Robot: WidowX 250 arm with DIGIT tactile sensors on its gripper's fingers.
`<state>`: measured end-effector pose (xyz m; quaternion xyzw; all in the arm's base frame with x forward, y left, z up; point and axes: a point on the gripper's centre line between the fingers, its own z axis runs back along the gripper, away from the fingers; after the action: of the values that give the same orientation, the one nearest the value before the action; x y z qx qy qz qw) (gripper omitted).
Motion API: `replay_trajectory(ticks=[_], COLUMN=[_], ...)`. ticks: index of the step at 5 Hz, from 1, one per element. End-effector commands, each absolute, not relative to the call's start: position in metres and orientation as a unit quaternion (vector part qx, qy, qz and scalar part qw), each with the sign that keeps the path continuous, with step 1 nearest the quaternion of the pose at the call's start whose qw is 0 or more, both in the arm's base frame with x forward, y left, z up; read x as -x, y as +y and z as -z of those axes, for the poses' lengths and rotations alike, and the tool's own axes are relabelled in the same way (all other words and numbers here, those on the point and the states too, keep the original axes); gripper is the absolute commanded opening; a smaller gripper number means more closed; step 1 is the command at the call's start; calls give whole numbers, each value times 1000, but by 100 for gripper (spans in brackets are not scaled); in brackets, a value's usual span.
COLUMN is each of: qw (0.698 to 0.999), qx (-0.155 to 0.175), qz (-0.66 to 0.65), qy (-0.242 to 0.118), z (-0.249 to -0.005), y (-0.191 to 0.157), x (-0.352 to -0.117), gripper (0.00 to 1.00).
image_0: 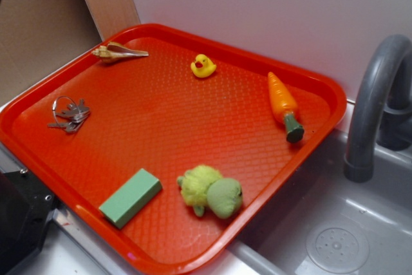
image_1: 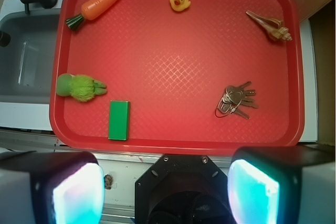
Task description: Grab the silver keys.
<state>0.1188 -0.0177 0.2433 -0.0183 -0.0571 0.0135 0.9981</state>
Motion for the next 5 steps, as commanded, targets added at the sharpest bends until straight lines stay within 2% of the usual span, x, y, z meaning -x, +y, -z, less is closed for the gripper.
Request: replay_trajectory(ticks=[1,2,3,4,5], qw=[998,987,965,925,929], qx=[18,-10,-1,-14,-5], qz=[-13,-137,-261,-379,-371], qy=[-57,-80,-40,-15,-16], z=[-243,-251,-231,-185,-134], y=[-18,-1,44,84,99], x=[-119,-161,-182,-172,-161], gripper=[100,100,100,100,100])
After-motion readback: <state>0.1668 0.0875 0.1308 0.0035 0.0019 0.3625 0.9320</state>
